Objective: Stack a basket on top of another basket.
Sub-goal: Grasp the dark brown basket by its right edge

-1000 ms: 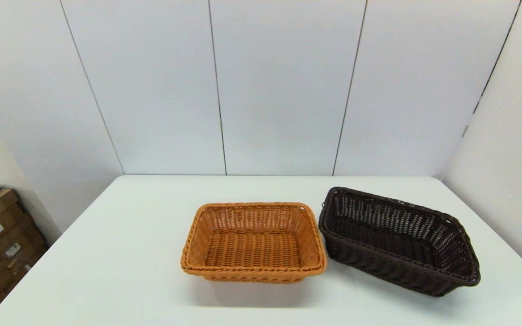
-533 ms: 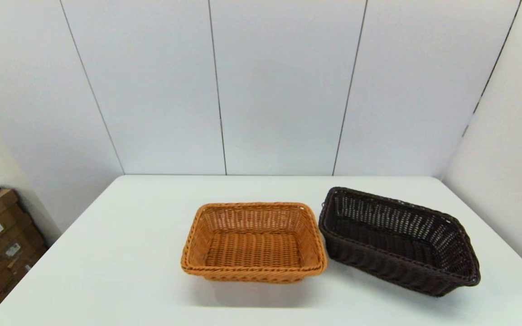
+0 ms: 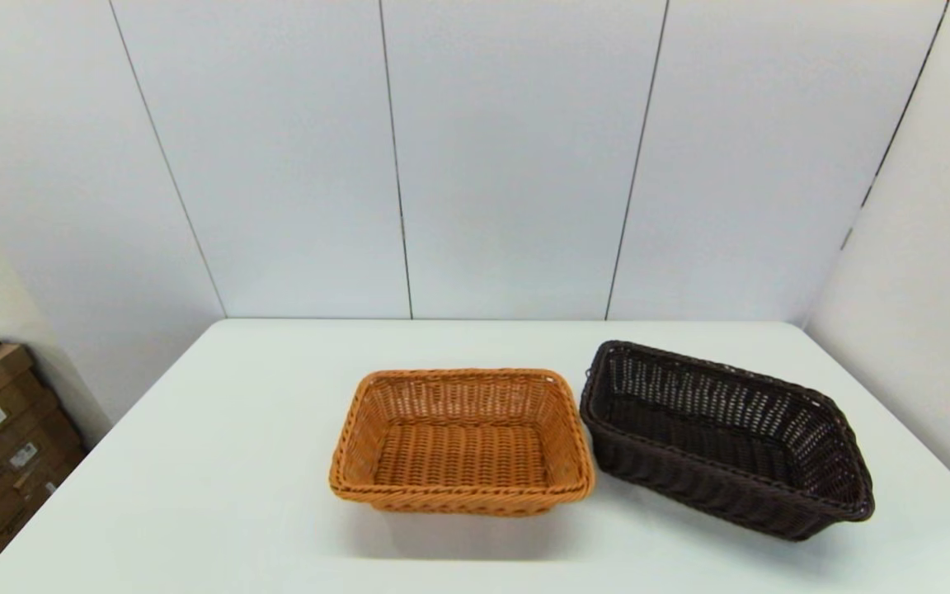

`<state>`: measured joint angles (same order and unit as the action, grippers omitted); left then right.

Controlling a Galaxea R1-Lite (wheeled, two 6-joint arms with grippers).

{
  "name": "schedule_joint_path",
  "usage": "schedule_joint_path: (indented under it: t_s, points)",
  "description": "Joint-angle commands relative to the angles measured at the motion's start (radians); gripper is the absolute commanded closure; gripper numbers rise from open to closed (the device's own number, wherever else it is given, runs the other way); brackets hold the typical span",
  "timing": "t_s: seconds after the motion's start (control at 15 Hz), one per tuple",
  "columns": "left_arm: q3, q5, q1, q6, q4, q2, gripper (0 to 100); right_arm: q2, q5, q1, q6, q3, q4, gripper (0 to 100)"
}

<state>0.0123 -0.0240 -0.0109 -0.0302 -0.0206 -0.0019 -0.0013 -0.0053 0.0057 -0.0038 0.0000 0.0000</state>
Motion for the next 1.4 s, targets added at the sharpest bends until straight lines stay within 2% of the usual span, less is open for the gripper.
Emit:
schedule_joint_path:
  t_s: [0.07,0.27,0.33,0.47,0.6,0.67,0.93,1.07,1.2,1.27,1.4]
  points:
    - [0.000,-0.001,0.002,0.000,-0.001,0.000,0,0.000,0.002,0.000,-0.005,-0.002,-0.015,0]
    - [0.000,-0.001,0.000,0.000,-0.001,0.000,0,0.000,0.013,0.000,-0.007,-0.101,-0.002,0]
    - [0.000,-0.001,0.000,0.000,-0.001,0.000,0,0.003,0.041,0.000,-0.008,-0.163,0.037,0]
    - [0.000,-0.001,0.000,0.000,-0.001,0.000,0,0.012,0.107,0.000,-0.007,-0.299,0.202,0]
    - [0.000,-0.001,0.002,0.000,-0.001,0.000,0,0.070,0.131,0.000,0.005,-0.383,0.308,0]
    - [0.000,-0.001,0.000,0.000,-0.001,0.000,0,0.127,0.128,0.000,0.008,-0.411,0.337,0]
    - [0.000,-0.001,0.000,0.000,-0.001,0.000,0,0.445,0.084,0.005,0.030,-0.500,0.334,0]
    - [0.000,-0.001,0.000,0.000,-0.001,0.000,0,0.655,0.057,0.000,0.142,-0.600,0.333,0]
    - [0.000,-0.001,0.000,0.000,-0.001,0.000,0,0.874,0.010,-0.009,0.220,-0.696,0.333,0]
    - [0.000,-0.001,0.000,0.000,-0.001,0.000,0,0.994,-0.008,-0.033,0.237,-0.747,0.331,0]
    - [0.000,-0.001,0.002,0.000,-0.001,0.000,0,1.164,-0.008,-0.076,0.242,-0.828,0.331,0]
